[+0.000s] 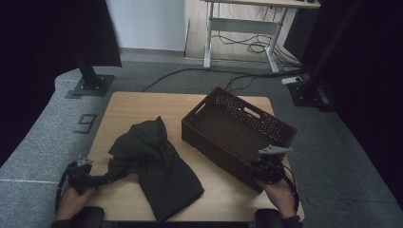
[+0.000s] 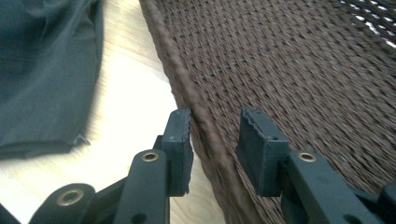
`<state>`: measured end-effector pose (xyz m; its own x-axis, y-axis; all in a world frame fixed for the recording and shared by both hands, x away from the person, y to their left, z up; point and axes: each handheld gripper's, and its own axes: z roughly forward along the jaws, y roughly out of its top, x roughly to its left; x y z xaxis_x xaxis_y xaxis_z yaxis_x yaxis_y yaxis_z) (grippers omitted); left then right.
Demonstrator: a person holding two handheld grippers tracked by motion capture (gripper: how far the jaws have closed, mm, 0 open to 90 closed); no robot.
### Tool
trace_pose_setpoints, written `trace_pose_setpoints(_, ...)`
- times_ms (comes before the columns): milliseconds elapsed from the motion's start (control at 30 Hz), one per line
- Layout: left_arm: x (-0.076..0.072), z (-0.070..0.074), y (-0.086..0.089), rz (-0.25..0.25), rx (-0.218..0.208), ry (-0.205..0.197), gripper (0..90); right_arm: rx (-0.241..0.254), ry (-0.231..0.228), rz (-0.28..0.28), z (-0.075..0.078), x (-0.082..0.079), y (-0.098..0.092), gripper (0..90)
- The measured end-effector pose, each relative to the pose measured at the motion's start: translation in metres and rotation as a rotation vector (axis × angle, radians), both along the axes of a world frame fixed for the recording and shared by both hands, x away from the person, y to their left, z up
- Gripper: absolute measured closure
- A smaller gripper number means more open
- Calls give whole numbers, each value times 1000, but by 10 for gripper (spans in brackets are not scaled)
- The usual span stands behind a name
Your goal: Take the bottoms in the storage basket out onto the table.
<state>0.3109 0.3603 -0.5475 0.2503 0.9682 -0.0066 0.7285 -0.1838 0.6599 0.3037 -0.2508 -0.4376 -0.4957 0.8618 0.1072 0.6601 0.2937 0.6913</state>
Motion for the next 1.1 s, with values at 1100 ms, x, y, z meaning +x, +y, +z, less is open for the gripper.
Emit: trace_pose_setpoints(1100, 0, 0, 0, 0, 0, 0, 0, 0, -12, -124, 5, 4, -41, 687)
